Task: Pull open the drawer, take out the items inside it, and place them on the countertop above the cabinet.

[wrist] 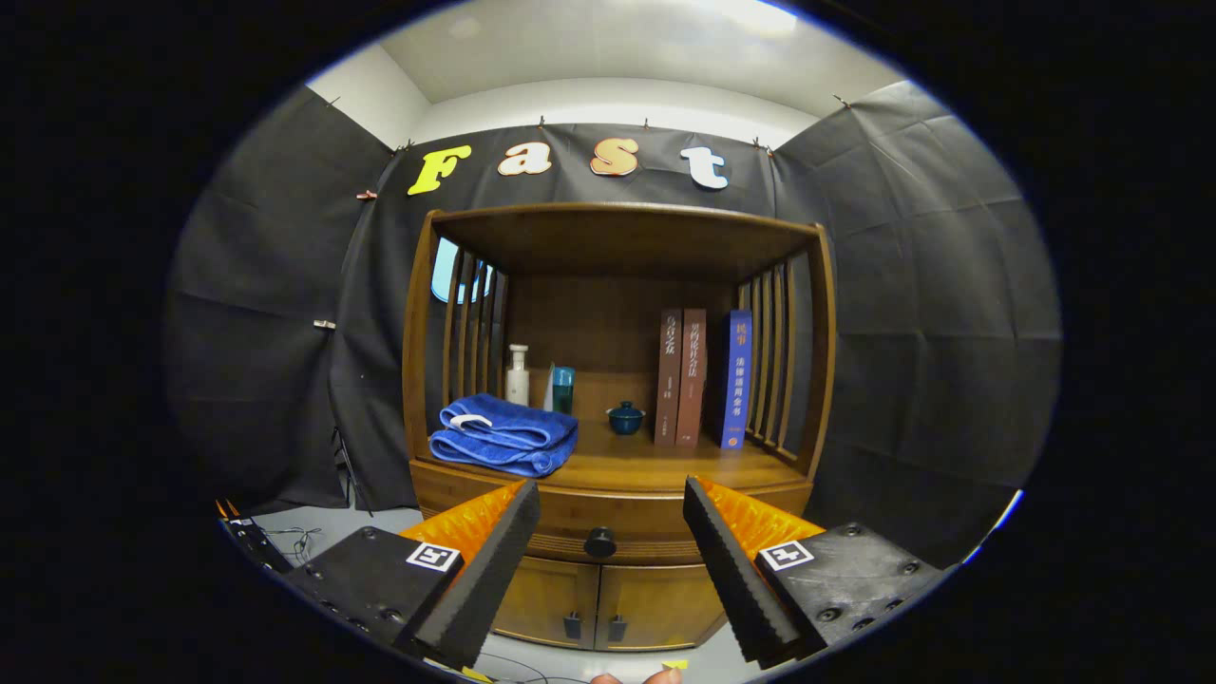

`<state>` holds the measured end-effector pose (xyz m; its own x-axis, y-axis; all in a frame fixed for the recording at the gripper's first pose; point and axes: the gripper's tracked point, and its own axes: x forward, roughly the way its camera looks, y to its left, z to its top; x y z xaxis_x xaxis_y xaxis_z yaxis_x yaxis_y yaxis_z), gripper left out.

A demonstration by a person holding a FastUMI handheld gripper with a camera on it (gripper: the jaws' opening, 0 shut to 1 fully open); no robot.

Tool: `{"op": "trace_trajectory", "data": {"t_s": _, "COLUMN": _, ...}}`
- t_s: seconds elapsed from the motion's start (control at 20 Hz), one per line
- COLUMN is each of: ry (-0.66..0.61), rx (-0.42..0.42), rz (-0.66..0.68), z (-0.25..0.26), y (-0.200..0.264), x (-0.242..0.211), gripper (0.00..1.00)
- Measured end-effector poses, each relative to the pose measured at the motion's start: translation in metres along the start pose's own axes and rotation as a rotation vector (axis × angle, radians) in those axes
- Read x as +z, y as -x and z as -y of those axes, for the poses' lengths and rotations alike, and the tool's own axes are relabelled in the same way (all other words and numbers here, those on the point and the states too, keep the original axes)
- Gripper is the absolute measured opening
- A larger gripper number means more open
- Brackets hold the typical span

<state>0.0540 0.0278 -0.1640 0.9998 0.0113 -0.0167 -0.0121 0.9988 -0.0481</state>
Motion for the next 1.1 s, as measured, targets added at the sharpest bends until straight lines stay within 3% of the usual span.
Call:
{"op": "trace_trajectory", "data": {"t_s": 0.4, "ry": 0.004, "rx": 0.022, "rz": -0.121, "z": -0.024, "y": -0.067, "x": -0.11, "gripper": 0.99}}
{"op": "trace_trajectory", "data": {"t_s": 0.8, "ry": -0.023, "rx": -0.042, "rz": -0.169, "z": -0.007, "y": -0.123, "x": -0.148, "gripper": 0.99}}
{"op": "trace_trajectory", "data": {"t_s": 1.0, "ry": -0.028, "rx": -0.036, "rz": -0.21, "z": -0.004, "y": -0.145, "x": -0.163, "gripper": 0.76}}
{"op": "trace_trajectory", "data": {"t_s": 1.1, "ry": -0.036, "rx": -0.031, "rz": -0.216, "z": -0.005, "y": -0.145, "x": -0.164, "gripper": 0.53}}
